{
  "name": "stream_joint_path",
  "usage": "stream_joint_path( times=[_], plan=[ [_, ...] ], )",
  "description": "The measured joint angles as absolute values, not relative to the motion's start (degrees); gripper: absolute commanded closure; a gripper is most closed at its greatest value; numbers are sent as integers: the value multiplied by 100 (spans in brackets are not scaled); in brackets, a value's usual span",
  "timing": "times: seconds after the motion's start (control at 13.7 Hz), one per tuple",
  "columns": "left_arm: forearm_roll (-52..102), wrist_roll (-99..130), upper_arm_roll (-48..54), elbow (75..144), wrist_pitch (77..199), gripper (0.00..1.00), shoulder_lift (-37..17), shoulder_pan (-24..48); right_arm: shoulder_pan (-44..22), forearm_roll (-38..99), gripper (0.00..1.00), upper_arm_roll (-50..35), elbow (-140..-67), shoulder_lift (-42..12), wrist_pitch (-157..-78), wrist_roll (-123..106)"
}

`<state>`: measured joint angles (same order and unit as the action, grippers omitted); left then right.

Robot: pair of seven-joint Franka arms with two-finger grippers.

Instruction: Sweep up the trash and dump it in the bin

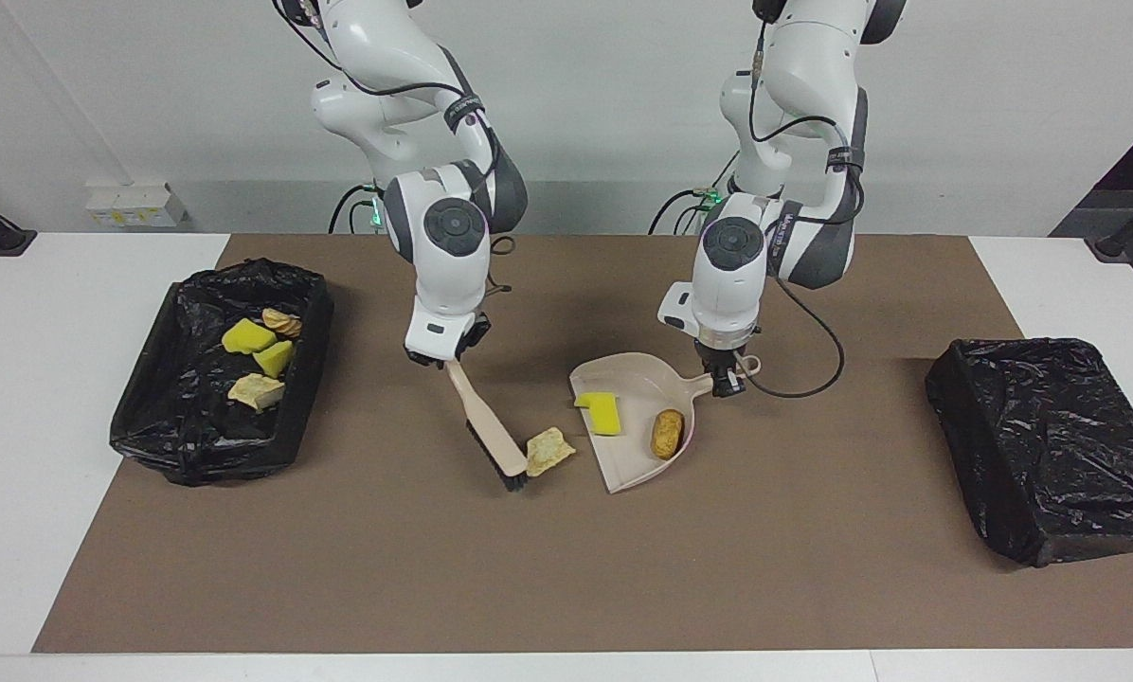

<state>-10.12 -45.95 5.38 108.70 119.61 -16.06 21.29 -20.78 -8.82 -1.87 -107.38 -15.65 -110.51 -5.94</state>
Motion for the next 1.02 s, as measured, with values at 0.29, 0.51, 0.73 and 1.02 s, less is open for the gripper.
stream_joint_path(
  times=[0.29, 0.51, 0.73, 1.02],
  plan=[
    [-1012, -4588, 515, 10873, 11960, 100, -1606, 2120, -2411, -202, 100, -206, -10872, -1635, -11378, -322],
    [-1012, -4588, 509, 10879, 11959, 100, -1606, 2119, -2667, 390, 100, -217, -10874, -1624, -11384, -19],
    [-1013, -4589, 505, 10886, 11960, 100, -1606, 2114, -3002, 811, 100, -232, -10865, -1565, -11384, 338],
    [-1016, -4721, 505, 10902, 11975, 100, -1606, 2017, -3026, 1025, 100, -215, -10854, -1240, -11149, 411]
  ],
)
